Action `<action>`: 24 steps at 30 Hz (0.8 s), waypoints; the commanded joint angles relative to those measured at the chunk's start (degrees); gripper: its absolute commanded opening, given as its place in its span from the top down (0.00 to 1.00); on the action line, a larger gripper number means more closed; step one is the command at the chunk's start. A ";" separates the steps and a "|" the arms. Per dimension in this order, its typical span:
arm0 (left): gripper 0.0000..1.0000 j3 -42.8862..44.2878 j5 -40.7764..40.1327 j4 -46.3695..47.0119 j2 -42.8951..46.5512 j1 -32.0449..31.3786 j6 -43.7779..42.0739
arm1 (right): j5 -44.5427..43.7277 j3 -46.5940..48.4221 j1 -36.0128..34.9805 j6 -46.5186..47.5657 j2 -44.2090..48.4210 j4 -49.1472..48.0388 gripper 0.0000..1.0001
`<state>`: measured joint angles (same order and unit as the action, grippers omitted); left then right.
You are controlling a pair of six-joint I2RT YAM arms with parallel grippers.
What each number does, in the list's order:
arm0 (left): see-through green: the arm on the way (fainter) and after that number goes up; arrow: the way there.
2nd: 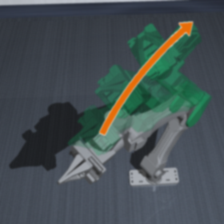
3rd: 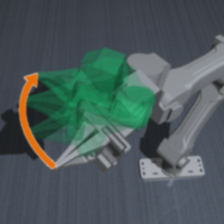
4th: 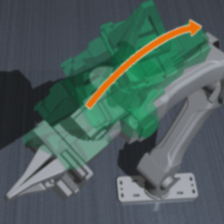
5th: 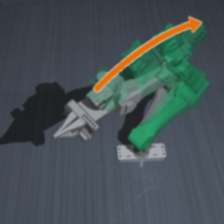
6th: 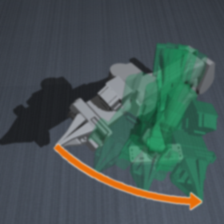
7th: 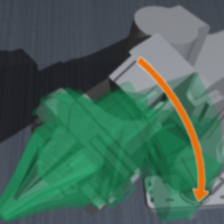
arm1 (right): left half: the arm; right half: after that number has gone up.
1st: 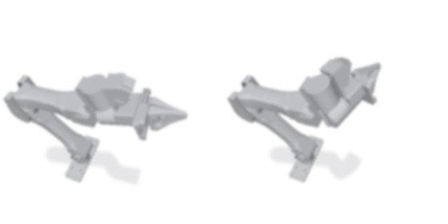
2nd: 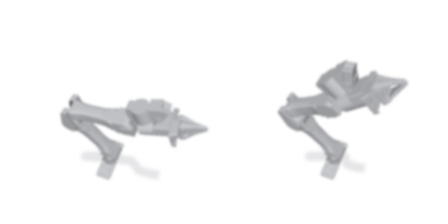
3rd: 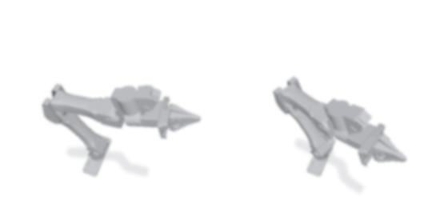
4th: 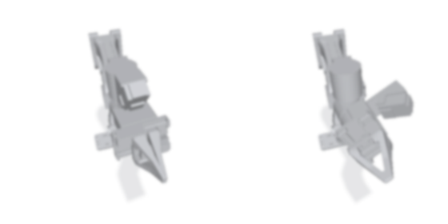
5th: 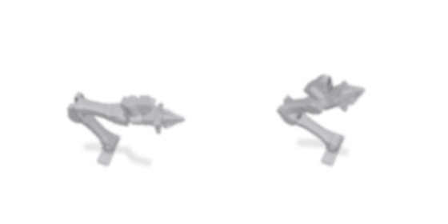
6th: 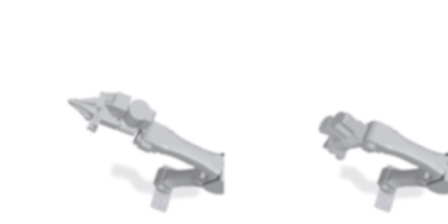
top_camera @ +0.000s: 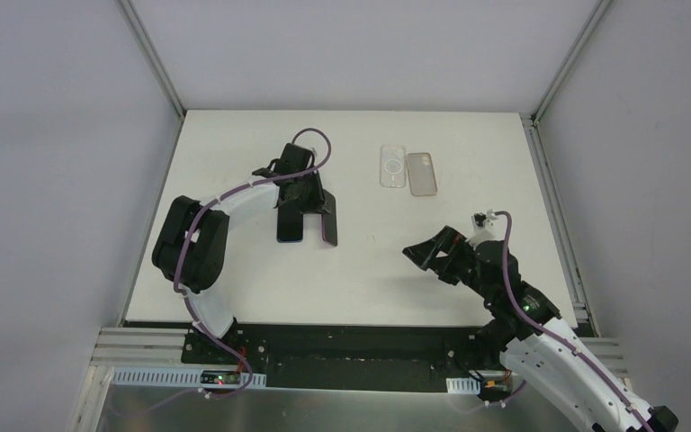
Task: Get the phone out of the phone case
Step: Place the phone at the center of the board.
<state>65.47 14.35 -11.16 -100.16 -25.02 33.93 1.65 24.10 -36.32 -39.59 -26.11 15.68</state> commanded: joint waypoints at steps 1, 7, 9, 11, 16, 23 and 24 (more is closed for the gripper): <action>1.00 2.39 2.70 1.88 -1.79 0.92 0.70 | 1.44 0.76 0.79 0.23 0.01 -1.36 0.00; 0.97 2.06 3.58 2.18 -2.78 1.61 0.61 | 2.01 0.60 1.63 0.31 -0.08 -1.27 0.00; 0.95 1.66 3.34 2.27 -2.55 1.89 0.69 | 2.20 0.51 1.80 0.25 0.00 -1.27 0.00; 0.95 1.39 3.17 2.30 -2.35 2.16 0.70 | 2.34 0.51 1.94 0.22 0.08 -1.27 0.00; 0.95 0.14 1.31 2.37 -1.48 2.87 0.78 | 2.39 0.17 2.37 0.22 0.42 -1.02 0.00; 0.83 -0.70 1.16 2.65 -1.63 3.66 0.61 | 2.39 -0.58 2.99 -0.02 1.79 -0.28 0.00; 0.82 -0.70 1.21 2.63 -1.55 3.66 0.61 | 2.39 -0.55 3.08 -0.11 1.89 -0.22 0.00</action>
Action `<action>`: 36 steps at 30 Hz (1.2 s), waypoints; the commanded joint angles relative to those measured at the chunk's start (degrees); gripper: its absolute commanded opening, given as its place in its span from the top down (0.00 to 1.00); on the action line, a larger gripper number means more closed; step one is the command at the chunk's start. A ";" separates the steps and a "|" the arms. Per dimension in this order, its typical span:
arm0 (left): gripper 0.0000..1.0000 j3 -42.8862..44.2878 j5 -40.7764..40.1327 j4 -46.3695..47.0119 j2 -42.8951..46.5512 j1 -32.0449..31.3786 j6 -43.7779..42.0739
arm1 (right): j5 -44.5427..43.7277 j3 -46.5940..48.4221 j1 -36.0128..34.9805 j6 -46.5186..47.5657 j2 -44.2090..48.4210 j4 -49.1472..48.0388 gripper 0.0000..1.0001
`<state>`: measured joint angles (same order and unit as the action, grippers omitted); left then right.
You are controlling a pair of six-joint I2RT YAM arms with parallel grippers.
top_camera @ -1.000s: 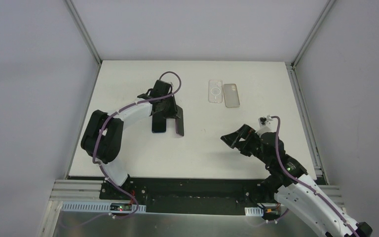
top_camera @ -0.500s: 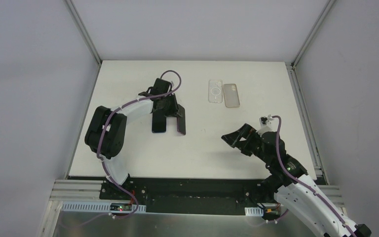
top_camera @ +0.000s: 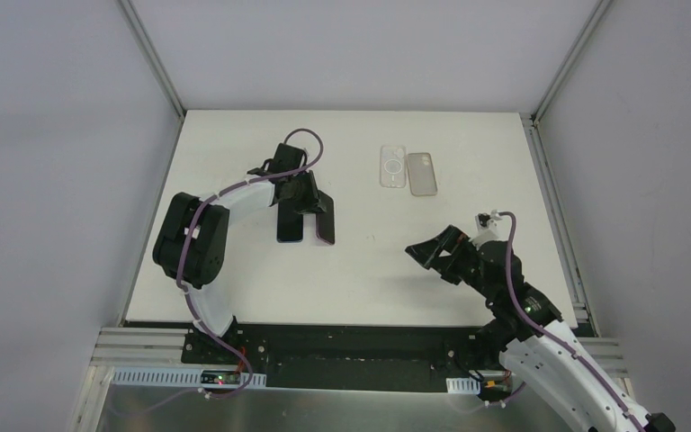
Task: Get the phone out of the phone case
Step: Place the phone at the center of the board.
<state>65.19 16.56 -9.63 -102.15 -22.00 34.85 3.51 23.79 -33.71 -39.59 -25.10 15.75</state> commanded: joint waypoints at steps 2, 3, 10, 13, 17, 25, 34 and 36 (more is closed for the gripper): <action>0.80 -0.41 -1.09 1.10 0.61 0.69 -0.39 | 0.67 -0.24 0.60 -0.05 0.93 -0.24 0.00; 0.80 -0.40 -1.13 1.10 0.70 0.72 -0.40 | 0.69 -0.17 0.70 -0.07 0.93 -0.20 0.00; 0.75 -1.05 -1.91 1.10 1.22 0.77 -0.40 | 0.89 -0.40 1.09 -0.13 0.84 -0.18 0.00; 0.72 -1.71 -2.80 1.13 1.55 0.82 -0.48 | 0.97 -0.54 1.14 -0.19 0.84 -0.10 0.00; 0.70 -2.12 -3.57 1.10 1.97 1.03 -0.66 | 1.14 -0.59 1.34 -0.35 1.00 -0.07 0.00; 0.60 -5.57 -9.19 1.02 7.92 1.17 -1.06 | 0.97 -1.01 1.70 0.02 1.30 0.25 0.00; 0.21 -15.09 -24.45 0.37 26.68 -3.74 -3.07 | -0.88 -1.18 1.69 2.46 2.01 0.61 0.00; 0.01 -16.53 -27.34 -0.13 30.55 -5.76 -4.18 | -1.35 -1.29 1.70 2.62 1.88 0.40 0.00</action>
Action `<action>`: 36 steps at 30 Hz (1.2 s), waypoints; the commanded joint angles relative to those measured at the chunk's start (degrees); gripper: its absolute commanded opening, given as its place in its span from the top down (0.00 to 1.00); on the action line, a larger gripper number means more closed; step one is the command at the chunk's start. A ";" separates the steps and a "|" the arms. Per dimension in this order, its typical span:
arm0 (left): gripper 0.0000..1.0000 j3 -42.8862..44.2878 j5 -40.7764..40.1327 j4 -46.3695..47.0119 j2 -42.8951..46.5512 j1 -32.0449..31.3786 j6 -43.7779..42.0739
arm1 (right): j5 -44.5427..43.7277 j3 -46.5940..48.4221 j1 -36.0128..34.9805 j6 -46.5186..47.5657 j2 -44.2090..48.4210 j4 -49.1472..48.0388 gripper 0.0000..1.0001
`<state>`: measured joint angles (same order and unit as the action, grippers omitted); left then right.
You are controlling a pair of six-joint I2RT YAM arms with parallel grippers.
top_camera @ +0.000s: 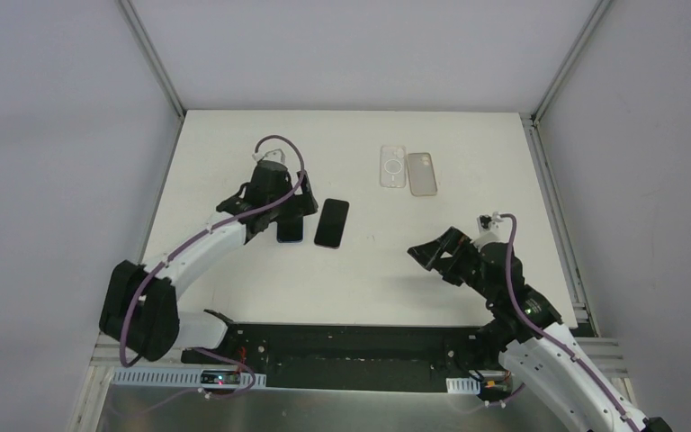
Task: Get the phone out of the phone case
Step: Place the phone at the center of the board, then adjust the phone at the center of the board.
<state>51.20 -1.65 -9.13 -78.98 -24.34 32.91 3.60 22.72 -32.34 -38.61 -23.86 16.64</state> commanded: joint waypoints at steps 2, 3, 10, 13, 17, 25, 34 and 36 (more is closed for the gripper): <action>0.01 -3.26 -11.96 -1.60 10.73 -5.48 -3.04 | -1.18 -0.14 0.34 1.53 -0.24 -1.03 0.00; 0.01 -3.58 -12.59 -1.83 12.18 -6.28 -3.32 | -0.96 0.01 0.32 1.34 -0.83 -1.17 0.00; 0.05 2.37 -16.11 -1.68 4.65 -19.41 -7.79 | 0.31 -0.50 0.18 -0.09 -4.51 -4.31 0.01; 0.22 9.54 -12.00 -1.67 -4.63 -21.35 -7.43 | 0.47 0.17 0.21 -0.35 -4.85 -3.25 0.02; 0.43 17.68 -7.98 -1.69 -15.11 -21.75 -7.01 | -1.01 0.36 0.24 -0.17 -2.29 -0.34 0.02; 0.61 23.74 -6.19 -1.68 -27.87 -21.44 -5.73 | -2.45 1.03 0.21 0.55 0.01 2.62 0.02; 0.70 21.01 -4.13 -1.77 -31.50 -15.45 -3.52 | -3.01 1.63 0.22 0.50 0.52 3.60 0.02; 0.69 19.89 -4.86 -1.77 -31.06 -14.34 -3.55 | -3.15 1.54 0.25 0.49 0.89 3.72 0.02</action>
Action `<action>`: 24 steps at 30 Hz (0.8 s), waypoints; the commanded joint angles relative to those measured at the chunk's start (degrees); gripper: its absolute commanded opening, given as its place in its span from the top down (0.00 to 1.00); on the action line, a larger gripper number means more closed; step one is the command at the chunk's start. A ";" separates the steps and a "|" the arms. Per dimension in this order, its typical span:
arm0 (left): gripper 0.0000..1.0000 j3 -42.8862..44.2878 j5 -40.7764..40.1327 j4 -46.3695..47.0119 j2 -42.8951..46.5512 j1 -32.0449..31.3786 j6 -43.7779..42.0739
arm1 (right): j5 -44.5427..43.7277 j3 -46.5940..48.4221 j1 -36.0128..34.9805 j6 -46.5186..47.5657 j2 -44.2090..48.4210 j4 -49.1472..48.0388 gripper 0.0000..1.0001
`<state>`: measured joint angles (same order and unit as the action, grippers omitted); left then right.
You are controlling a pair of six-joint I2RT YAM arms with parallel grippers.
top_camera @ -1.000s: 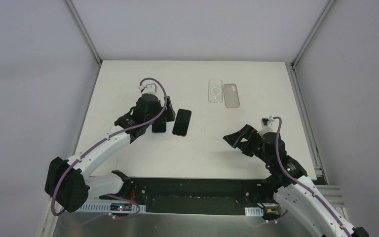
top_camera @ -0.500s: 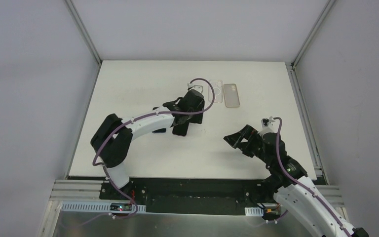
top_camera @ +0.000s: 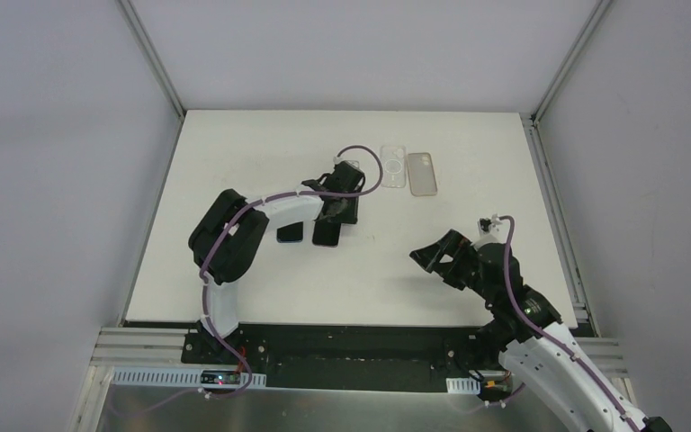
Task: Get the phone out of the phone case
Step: Adjust the phone at the center of the board, then reset both arms
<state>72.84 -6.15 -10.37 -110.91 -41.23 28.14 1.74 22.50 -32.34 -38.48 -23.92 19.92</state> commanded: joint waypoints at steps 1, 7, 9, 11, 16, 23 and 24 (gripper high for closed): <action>0.69 -2.34 -0.68 -0.53 1.15 2.97 1.15 | -1.30 1.69 0.23 0.35 1.10 0.47 0.02; 0.68 -5.34 -1.86 -0.53 2.96 5.74 1.64 | -1.30 1.50 0.27 0.07 1.66 0.68 0.02; 0.68 -6.51 -2.11 -0.50 4.08 6.42 1.62 | -1.30 1.42 0.22 0.07 2.05 0.86 0.02; 0.66 -7.09 -1.90 -0.53 5.27 6.52 0.77 | -1.30 1.25 0.22 0.07 2.44 0.91 0.02; 0.45 -8.30 -1.84 -0.48 10.83 4.93 -0.58 | -1.30 1.35 0.26 0.14 2.58 0.68 0.02; 0.01 -13.20 -5.03 -0.43 23.13 1.48 0.22 | -1.30 1.08 0.20 0.33 2.45 0.59 0.01; 0.01 -13.85 -5.30 -0.44 24.50 1.28 0.51 | -1.30 0.94 0.17 0.33 2.52 0.52 0.01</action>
<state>61.01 -7.77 -10.02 -93.84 -38.35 28.12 1.23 22.50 -32.34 -38.48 -21.76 20.67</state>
